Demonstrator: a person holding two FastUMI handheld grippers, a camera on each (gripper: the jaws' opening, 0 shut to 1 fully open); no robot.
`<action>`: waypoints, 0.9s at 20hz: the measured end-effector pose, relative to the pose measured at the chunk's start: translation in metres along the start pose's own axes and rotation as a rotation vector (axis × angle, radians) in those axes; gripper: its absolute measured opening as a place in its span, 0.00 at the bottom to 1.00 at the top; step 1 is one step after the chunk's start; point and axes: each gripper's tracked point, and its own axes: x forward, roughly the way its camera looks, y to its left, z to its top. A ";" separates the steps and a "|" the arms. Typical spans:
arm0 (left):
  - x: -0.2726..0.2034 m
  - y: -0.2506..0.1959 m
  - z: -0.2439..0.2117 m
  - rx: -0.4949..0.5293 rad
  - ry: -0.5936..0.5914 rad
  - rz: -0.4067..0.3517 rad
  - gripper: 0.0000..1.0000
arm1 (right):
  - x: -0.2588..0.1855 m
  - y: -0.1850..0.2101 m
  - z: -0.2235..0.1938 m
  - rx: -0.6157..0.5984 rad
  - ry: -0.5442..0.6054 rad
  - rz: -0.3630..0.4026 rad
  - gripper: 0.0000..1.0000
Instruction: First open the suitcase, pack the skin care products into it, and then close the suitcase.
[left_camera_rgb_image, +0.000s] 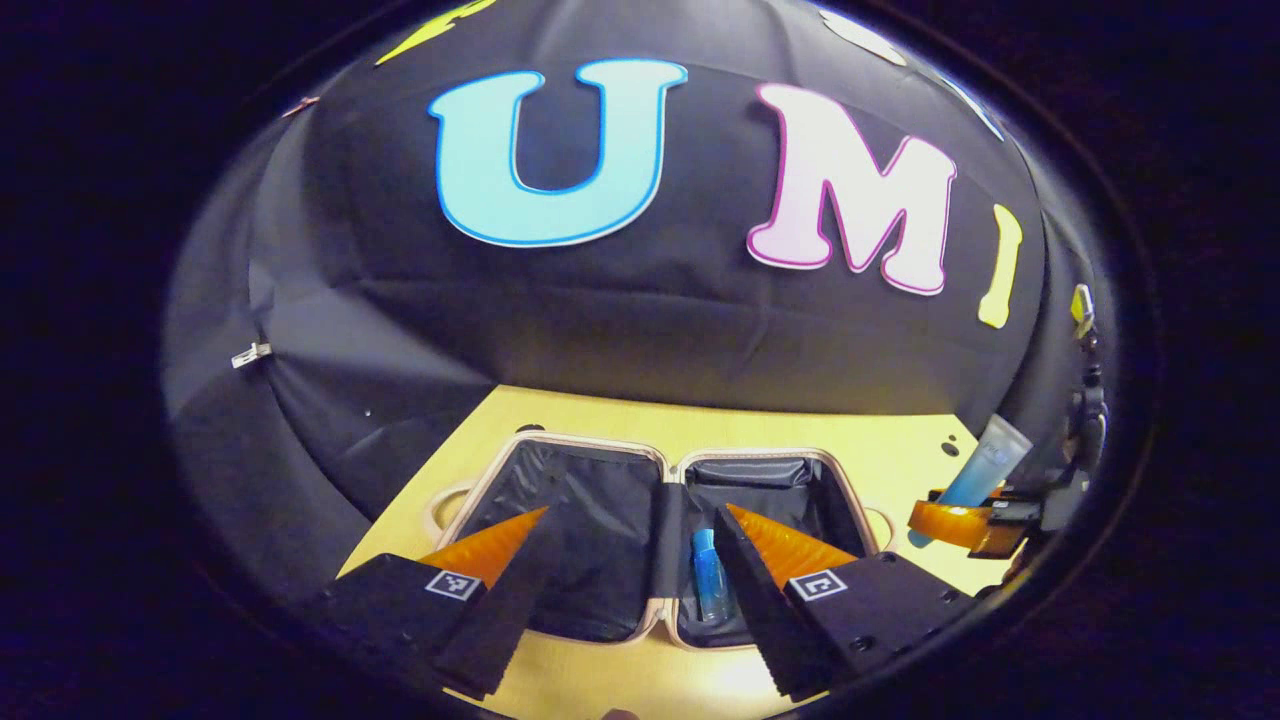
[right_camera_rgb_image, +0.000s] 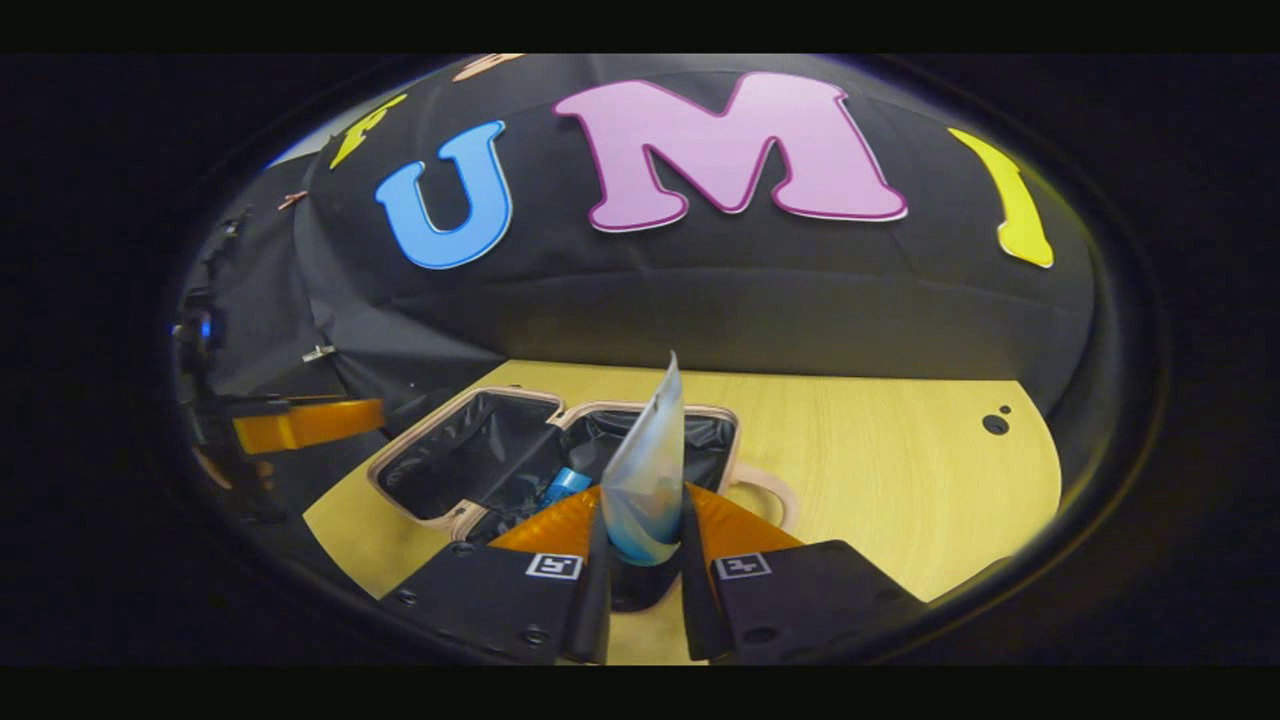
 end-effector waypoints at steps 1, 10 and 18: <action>-0.016 0.004 -0.002 -0.044 -0.013 -0.010 0.96 | 0.007 0.005 0.003 -0.033 -0.009 -0.011 0.39; -0.079 0.032 -0.071 -0.192 0.064 -0.064 0.97 | 0.062 0.025 -0.084 -0.040 0.324 -0.040 0.33; -0.099 0.050 -0.081 -0.246 0.076 -0.065 0.96 | 0.091 0.029 -0.148 0.055 0.582 -0.132 0.33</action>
